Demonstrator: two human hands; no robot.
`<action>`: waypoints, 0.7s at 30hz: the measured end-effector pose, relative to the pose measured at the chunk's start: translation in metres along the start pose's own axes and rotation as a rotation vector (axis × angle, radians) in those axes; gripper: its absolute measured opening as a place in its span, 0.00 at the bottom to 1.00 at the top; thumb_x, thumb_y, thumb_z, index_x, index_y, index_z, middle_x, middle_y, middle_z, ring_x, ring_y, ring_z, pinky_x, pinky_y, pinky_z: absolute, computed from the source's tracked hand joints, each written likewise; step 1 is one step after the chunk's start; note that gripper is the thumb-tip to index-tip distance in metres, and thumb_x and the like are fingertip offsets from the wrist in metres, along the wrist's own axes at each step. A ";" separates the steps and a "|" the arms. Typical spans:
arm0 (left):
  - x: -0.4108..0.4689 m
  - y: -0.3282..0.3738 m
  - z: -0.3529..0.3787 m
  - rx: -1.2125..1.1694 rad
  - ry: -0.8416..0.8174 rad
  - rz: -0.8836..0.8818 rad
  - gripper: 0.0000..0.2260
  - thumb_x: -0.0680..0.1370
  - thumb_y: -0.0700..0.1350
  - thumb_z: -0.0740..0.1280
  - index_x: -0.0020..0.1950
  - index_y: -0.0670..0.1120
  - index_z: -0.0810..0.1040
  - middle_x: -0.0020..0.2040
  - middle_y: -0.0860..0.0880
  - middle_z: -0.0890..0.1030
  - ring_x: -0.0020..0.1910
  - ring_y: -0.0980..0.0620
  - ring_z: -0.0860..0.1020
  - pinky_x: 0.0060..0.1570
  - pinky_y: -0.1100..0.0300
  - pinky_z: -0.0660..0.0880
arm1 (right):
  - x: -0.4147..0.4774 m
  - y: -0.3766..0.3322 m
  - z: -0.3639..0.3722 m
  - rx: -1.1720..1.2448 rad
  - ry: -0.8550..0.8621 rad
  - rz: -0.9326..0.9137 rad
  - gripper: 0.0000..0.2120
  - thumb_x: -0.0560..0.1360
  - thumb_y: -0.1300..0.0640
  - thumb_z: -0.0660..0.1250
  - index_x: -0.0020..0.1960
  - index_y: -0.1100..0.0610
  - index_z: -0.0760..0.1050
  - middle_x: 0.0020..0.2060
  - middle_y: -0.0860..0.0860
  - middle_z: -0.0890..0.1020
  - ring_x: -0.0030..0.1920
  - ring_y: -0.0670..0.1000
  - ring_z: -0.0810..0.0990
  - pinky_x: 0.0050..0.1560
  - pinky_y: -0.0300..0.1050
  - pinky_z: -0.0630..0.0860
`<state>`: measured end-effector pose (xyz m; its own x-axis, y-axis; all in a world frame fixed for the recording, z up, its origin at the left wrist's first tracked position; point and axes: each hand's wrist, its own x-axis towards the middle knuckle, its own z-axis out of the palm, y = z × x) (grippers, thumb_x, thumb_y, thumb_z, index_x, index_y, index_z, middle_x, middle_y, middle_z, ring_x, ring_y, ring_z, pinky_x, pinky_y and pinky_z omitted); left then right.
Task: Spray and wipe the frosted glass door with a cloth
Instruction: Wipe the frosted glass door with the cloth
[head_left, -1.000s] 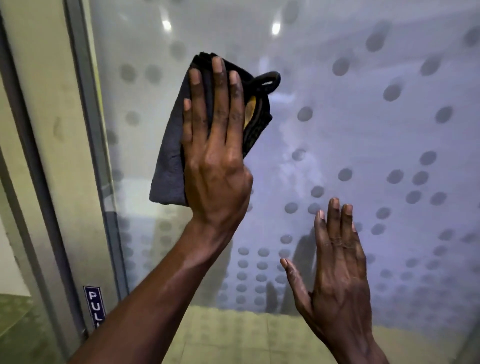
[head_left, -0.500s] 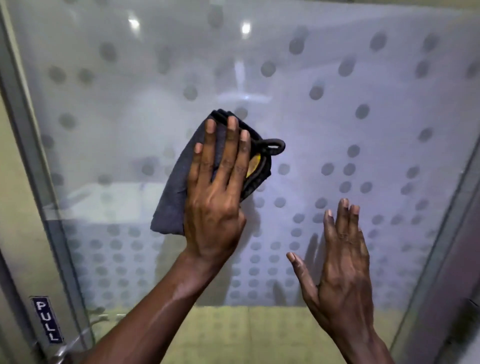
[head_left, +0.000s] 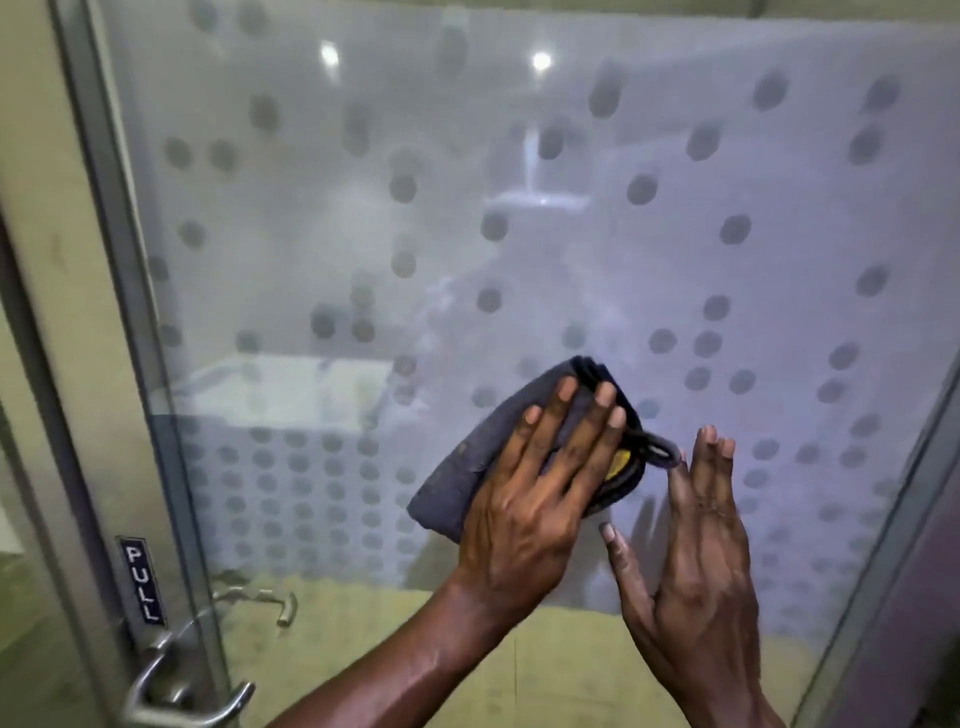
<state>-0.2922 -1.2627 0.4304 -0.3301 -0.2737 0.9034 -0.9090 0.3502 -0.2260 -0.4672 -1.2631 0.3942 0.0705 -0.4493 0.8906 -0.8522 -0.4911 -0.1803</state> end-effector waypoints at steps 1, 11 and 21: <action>-0.014 0.001 0.001 -0.001 -0.045 0.018 0.26 0.91 0.37 0.42 0.87 0.42 0.65 0.89 0.45 0.64 0.90 0.41 0.58 0.88 0.44 0.61 | -0.002 0.004 -0.001 -0.009 0.003 -0.003 0.40 0.81 0.48 0.67 0.85 0.66 0.57 0.88 0.61 0.55 0.88 0.63 0.54 0.81 0.68 0.67; 0.138 -0.040 -0.034 0.026 0.219 0.070 0.36 0.77 0.24 0.53 0.86 0.40 0.68 0.86 0.42 0.68 0.88 0.37 0.63 0.88 0.42 0.61 | 0.015 0.029 -0.010 -0.023 0.086 0.007 0.36 0.80 0.54 0.60 0.85 0.66 0.57 0.87 0.62 0.55 0.88 0.64 0.55 0.80 0.69 0.67; 0.126 -0.113 -0.068 0.121 0.327 -0.172 0.42 0.69 0.23 0.60 0.86 0.36 0.66 0.87 0.35 0.66 0.88 0.31 0.61 0.88 0.36 0.58 | 0.012 0.016 -0.005 0.002 0.040 -0.101 0.38 0.79 0.54 0.67 0.83 0.68 0.60 0.86 0.64 0.59 0.87 0.65 0.57 0.79 0.68 0.69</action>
<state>-0.2143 -1.2760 0.5946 -0.0897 -0.0120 0.9959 -0.9738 0.2110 -0.0851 -0.4824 -1.2725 0.4044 0.1352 -0.3671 0.9203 -0.8410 -0.5336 -0.0893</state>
